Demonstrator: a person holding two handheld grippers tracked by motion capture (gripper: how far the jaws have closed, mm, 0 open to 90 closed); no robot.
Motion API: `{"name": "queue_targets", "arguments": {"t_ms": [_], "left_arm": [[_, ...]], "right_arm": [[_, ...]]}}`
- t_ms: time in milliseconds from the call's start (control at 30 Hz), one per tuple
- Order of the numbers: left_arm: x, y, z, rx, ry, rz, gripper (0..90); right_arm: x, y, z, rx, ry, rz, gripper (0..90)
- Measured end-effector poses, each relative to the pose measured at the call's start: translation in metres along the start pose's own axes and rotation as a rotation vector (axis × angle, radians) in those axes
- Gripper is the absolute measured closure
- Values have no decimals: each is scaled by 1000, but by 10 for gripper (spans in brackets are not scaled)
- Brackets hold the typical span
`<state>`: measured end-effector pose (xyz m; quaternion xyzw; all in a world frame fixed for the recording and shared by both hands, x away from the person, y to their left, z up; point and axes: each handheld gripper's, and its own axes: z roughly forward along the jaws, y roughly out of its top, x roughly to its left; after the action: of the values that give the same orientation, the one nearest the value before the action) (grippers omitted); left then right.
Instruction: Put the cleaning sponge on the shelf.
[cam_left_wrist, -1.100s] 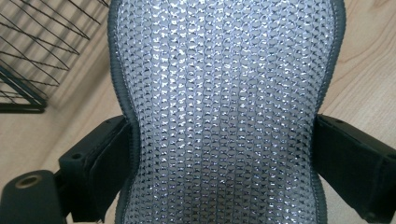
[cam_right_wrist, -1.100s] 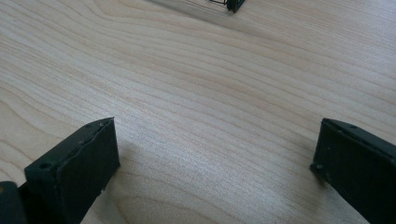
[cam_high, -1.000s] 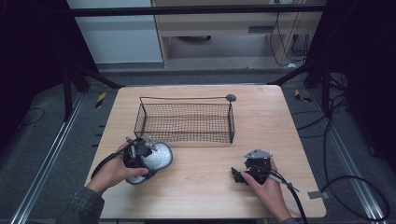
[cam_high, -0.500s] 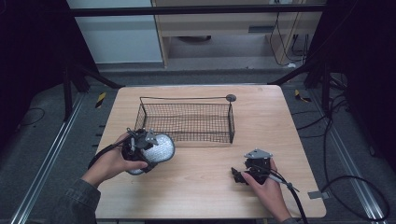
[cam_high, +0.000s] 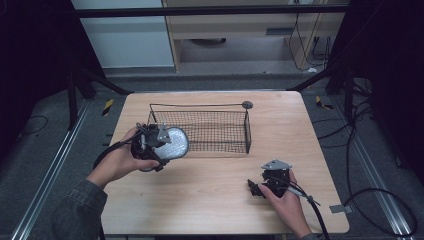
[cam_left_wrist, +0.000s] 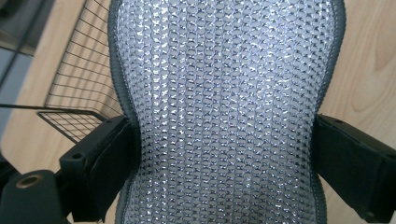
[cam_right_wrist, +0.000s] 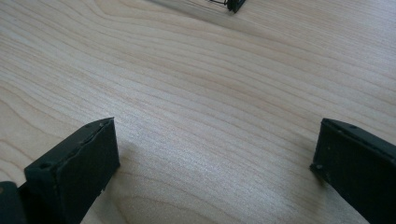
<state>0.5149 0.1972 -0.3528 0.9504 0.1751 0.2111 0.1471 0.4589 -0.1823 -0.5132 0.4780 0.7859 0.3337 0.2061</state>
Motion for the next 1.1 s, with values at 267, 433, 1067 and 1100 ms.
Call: {"name": "queue_targets", "arguments": {"t_ms": [267,433,1067,1100], "left_arm": [[6,14,-3,-2,-6,21,81],[11,23,-8,-10,8,34,81],[39,34,0,22,34,64,80],[41,35,0,19,33,62,80]], "right_arm": [[0,0,0,0,1,-1,4],[0,0,0,0,1,-3,4],[0,0,0,0,1,-2,5],[0,0,0,0,1,-2,5]]}}
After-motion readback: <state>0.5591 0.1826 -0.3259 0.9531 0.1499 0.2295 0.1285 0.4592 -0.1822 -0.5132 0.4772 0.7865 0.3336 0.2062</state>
